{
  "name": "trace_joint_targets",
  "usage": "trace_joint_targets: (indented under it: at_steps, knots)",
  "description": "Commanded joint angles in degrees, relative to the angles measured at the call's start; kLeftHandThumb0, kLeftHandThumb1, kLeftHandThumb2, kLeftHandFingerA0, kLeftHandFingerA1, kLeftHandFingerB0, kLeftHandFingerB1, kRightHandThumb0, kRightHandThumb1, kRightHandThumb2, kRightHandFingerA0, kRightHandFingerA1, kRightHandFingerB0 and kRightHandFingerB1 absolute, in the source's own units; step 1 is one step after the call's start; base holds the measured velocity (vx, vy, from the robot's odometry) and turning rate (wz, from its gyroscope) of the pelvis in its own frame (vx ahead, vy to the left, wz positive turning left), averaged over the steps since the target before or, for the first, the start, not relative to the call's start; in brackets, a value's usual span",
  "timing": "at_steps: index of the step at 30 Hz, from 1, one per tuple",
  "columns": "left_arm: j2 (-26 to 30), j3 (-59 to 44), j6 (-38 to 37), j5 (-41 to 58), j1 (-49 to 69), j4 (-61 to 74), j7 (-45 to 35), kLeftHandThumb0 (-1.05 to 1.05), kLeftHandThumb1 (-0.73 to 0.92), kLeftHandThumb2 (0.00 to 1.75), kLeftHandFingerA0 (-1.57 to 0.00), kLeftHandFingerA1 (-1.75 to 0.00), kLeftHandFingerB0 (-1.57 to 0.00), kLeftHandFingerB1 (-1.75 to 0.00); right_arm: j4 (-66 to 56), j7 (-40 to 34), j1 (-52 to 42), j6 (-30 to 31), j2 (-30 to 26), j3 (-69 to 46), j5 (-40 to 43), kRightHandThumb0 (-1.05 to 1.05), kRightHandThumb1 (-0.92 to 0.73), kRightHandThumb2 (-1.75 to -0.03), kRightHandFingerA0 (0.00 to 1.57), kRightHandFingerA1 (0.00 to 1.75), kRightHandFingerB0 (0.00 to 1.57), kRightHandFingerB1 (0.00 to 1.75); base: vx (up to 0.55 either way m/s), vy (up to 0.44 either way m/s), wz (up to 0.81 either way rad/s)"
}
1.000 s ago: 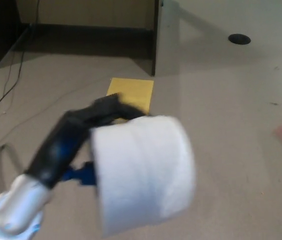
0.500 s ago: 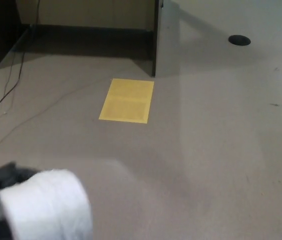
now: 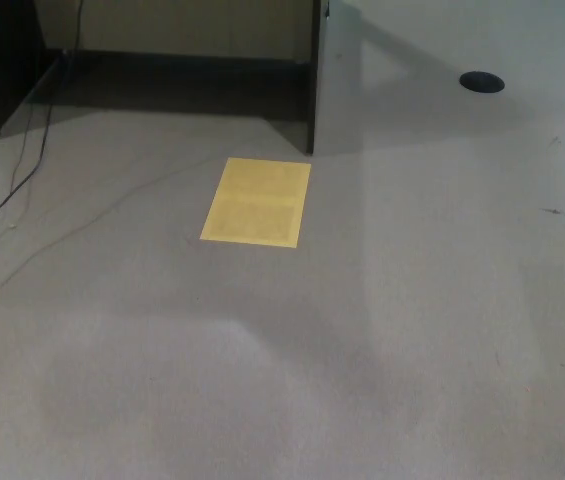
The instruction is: A person is holding a toilet paper roll and the robot extends its left hand to grab the roll by inserting its thumb into the gap in the middle and brings its hand down by its side. Then it extends its arm again to hand the toilet paper roll back to the person.
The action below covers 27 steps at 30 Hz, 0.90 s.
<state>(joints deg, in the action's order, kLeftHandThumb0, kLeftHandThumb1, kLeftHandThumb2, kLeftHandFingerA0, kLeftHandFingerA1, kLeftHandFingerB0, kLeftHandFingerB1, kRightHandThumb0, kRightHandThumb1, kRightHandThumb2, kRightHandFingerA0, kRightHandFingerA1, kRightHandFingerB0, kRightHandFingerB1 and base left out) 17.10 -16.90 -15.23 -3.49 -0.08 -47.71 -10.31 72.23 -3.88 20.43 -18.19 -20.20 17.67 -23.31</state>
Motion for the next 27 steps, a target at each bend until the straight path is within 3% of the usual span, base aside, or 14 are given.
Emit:
trace_joint_targets:
  at_steps: [1, 8, 13, 15, 20, 22, 27]
  knots:
    - [3.2, -1.2, -7.0, 1.0, -2.7, -9.4, 4.6, -0.13, 0.84, 0.70, -0.81, -1.53, -0.69, -1.21, 0.8, 0.1, -0.4, 0.5, -0.9, -0.4, -0.2, -0.35, -0.66, -0.60, 0.78, 0.66, 0.63, 0.45, 0.00, 0.000, 0.00]
    - [4.1, -0.2, -12.7, 1.0, -3.1, -14.8, 5.4, -0.06, 0.83, 0.70, -0.87, -1.55, -0.71, -1.27, 1.0, 0.1, -1.1, 0.9, -0.9, -0.1, -0.5, -0.36, -0.66, -0.60, 0.77, 0.66, 0.63, 0.45, 0.00, 0.000, 0.00]
    - [4.0, 0.1, -12.9, 1.5, -3.2, -14.6, 5.6, -0.12, 0.85, 0.69, -0.83, -1.55, -0.69, -1.27, 1.0, -0.2, -2.2, 0.4, -0.8, -0.2, -0.5, -0.35, -0.66, -0.60, 0.78, 0.72, 0.64, 0.45, 0.00, 0.000, 0.00]
    - [3.8, 0.1, -13.6, 2.1, -3.4, -11.9, 4.9, -0.13, 0.84, 0.71, -0.87, -1.54, -0.72, -1.20, 0.9, 0.4, -1.9, 0.6, -0.8, -0.4, -0.2, -0.35, -0.66, -0.60, 0.75, 0.66, 0.62, 0.45, 0.00, 0.000, 0.00]
    - [2.9, -0.1, -20.1, 4.2, -2.8, -4.0, 2.3, -0.04, 0.79, 0.86, -0.91, -1.57, -0.70, -1.29, 0.8, 0.1, -2.2, 0.1, -0.6, -0.2, -0.5, -0.35, -0.65, -0.59, 0.78, 0.68, 0.64, 0.46, 0.00, 0.000, 0.00]
    - [3.2, 0.7, -18.1, 3.5, -3.8, 1.5, 2.7, -0.13, 0.80, 0.77, -0.94, -1.57, -0.69, -1.32, 0.8, 0.0, -1.8, 0.2, -0.5, -0.3, -0.4, -0.34, -0.65, -0.59, 0.79, 0.68, 0.63, 0.46, 0.00, 0.000, 0.00]
    - [2.7, 3.7, -12.1, 2.5, -8.3, 20.2, 3.0, -0.01, 0.77, 0.86, -0.98, -1.49, -0.73, -1.23, 0.5, 0.2, -1.1, 0.3, -0.4, -0.4, -0.3, -0.35, -0.66, -0.59, 0.77, 0.69, 0.62, 0.45, 0.00, 0.000, 0.00]
